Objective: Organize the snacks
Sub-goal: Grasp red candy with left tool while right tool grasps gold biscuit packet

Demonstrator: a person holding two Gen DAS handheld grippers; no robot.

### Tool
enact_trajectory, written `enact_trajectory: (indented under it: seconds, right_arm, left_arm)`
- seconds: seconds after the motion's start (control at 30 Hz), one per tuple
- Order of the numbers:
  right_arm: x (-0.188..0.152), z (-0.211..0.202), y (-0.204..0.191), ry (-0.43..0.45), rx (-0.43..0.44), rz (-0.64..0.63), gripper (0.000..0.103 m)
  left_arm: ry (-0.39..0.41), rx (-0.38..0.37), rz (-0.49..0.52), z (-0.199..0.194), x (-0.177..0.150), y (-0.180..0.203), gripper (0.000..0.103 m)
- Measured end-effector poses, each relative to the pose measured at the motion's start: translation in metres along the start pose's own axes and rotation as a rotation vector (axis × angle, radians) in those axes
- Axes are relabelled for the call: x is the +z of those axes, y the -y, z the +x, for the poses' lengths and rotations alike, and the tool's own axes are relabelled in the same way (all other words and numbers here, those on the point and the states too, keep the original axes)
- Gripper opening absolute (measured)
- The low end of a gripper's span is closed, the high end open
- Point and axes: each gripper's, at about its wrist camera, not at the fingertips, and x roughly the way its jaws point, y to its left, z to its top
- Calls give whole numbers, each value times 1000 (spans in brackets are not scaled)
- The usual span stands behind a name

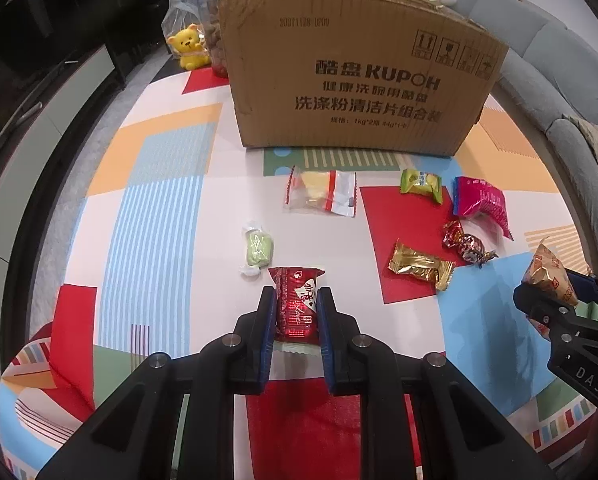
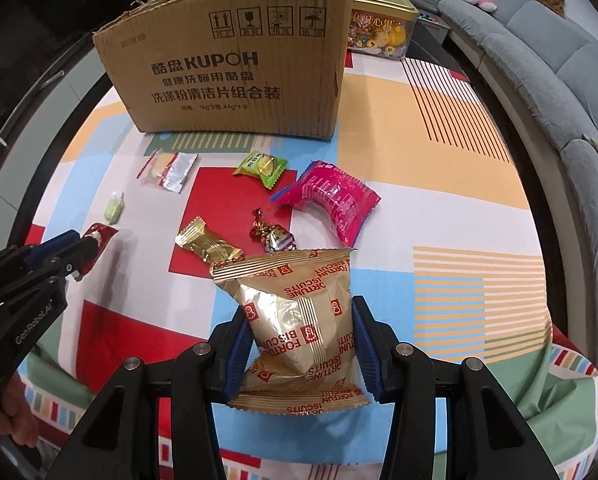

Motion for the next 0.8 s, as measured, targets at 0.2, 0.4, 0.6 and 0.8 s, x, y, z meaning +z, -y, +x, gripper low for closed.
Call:
enact_trajectory:
  seconds: [0.2,0.4,0.6,0.8]
  right_arm:
    - [4,-7,0,15,9,4,48]
    - [12,-19,1,45,13,5,48]
    - [23,-34,0,90,13,-1,48]
    - [33,-48,0,125,23,0,48]
  left_arm:
    - [21,-2,-7,-10,4,0,21]
    - [38,-3,-14,-20,11,-1,21]
    - [61,-6,-18,-33,21,0,21]
    - [93,-10,-19,-49,34,1,21]
